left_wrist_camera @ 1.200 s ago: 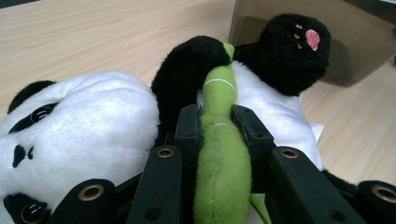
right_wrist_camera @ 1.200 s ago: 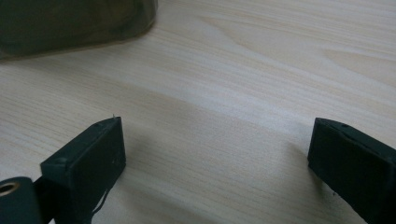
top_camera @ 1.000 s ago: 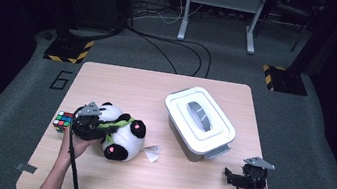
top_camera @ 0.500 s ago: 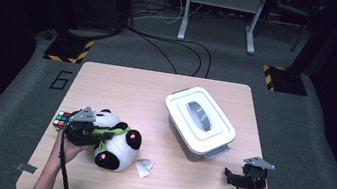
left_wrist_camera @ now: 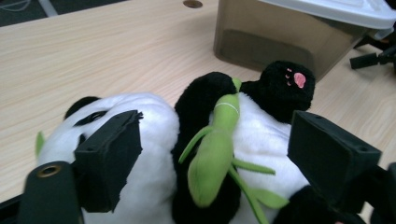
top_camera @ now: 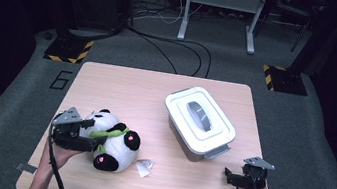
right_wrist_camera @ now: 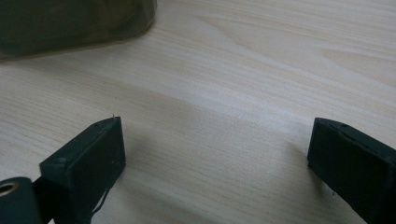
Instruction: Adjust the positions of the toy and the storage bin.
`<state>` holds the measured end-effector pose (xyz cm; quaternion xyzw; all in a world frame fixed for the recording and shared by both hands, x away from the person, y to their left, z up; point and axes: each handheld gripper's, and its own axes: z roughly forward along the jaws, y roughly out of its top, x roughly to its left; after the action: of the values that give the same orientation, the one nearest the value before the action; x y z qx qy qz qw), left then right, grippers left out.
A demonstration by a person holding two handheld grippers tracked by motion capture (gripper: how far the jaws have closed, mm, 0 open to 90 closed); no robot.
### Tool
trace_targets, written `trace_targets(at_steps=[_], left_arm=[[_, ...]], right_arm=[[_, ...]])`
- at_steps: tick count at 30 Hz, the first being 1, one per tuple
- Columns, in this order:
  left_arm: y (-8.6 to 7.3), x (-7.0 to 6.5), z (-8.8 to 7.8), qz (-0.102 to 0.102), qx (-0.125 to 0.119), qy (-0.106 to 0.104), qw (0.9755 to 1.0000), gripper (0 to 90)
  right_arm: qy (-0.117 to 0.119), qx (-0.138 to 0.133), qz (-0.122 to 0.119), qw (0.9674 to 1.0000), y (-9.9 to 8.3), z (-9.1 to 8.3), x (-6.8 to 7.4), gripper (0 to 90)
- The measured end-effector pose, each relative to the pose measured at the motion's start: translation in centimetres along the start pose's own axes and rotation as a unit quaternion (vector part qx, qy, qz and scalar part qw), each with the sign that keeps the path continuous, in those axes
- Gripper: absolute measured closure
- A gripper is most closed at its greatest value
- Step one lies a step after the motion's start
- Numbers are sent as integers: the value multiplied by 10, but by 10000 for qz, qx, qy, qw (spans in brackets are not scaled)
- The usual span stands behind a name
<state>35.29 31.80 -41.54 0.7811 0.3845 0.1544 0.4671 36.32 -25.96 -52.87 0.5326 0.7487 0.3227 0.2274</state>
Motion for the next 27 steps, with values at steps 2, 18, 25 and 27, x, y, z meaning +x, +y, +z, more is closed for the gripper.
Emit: trace_targets(at_steps=[2,18,25,27], left_arm=[[-5,0,-6,-18,-20,112,9999,147],[-76,16,-21,-445,677,960,9921,24],[-109,27,8,-514,1193,1261,9835,6],[-113,28,13,-453,1314,1330,9813,9]], right_arm=[[0,-1,1,10000,0,0,0,34],[-35,-20,29,10000,0,1,1,31],[-37,0,18,10000,0,0,1,31],[-34,0,3,10000,0,0,1,31]])
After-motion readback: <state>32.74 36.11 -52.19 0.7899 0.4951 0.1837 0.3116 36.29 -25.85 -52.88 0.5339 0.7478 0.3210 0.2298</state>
